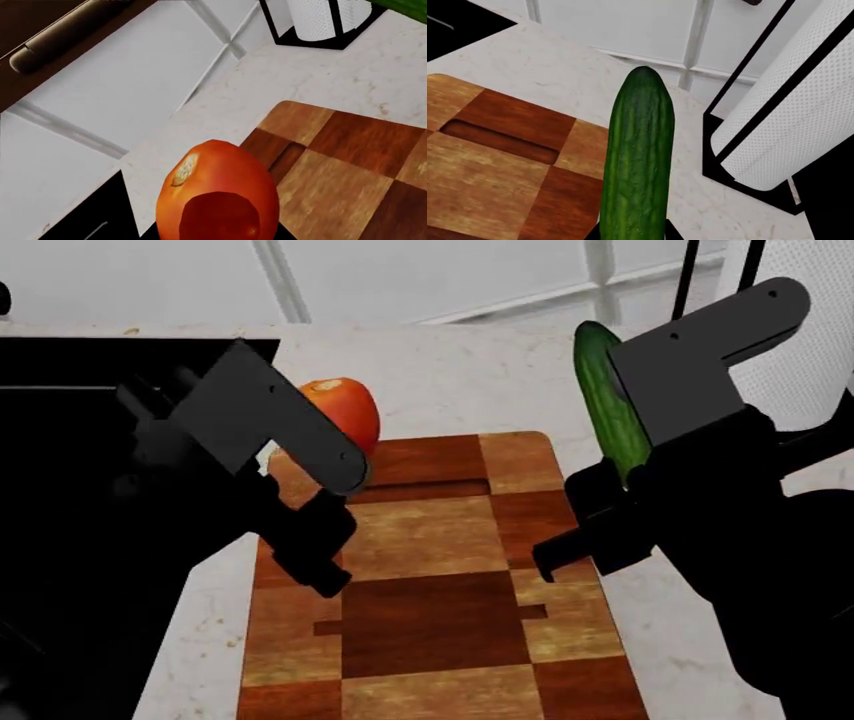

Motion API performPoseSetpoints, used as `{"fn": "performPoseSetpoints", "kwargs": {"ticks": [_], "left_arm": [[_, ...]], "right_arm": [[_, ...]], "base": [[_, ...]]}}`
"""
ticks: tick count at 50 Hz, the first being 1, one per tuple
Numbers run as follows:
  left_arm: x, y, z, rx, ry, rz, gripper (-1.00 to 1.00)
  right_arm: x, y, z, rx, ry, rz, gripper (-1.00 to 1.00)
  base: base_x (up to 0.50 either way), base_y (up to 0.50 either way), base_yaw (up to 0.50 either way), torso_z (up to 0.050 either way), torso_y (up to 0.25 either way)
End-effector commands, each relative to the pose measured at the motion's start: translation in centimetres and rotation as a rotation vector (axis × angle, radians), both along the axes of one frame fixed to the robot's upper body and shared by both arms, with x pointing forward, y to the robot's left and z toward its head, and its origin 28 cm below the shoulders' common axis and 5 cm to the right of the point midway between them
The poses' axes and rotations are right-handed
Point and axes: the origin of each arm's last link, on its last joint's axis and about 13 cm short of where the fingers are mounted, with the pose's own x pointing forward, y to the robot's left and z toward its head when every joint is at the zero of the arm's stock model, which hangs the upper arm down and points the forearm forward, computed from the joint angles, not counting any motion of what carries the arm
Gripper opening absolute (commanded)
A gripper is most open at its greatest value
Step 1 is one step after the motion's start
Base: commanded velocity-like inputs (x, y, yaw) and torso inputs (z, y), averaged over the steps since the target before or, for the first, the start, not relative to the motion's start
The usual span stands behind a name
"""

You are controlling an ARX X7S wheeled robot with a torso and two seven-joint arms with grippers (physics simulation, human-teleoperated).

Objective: Pick the vegetables from the sink and place them on the cutting board.

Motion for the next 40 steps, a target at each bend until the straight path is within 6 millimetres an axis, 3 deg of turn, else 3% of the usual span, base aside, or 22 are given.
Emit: {"fn": "performPoseSetpoints", "kwargs": {"ticks": [1, 13, 40], "left_arm": [[1.2, -0.5, -0.1, -0.041, 0.144, -0.033, -1.0], [0.7, -0.8, -2.7, 0.037, 0.201, -0.07, -1.0], [0.7, -0.8, -3.7, 0.068, 0.222, -0.046, -1.0]], "right_arm": [[0.2, 0.3, 0.2, 0.023, -0.016, 0.02, -1.0], [0.3, 0.2, -0.1, 0.03, -0.012, 0.023, -1.0], [0.3, 0.2, -0.6, 0.037, -0.007, 0.025, -1.0]], "base": [[0.0, 0.0, 0.0, 0.0, 0.0], [0.0, 0.0, 0.0, 0.0, 0.0], [0.0, 0.0, 0.0, 0.0, 0.0]]}}
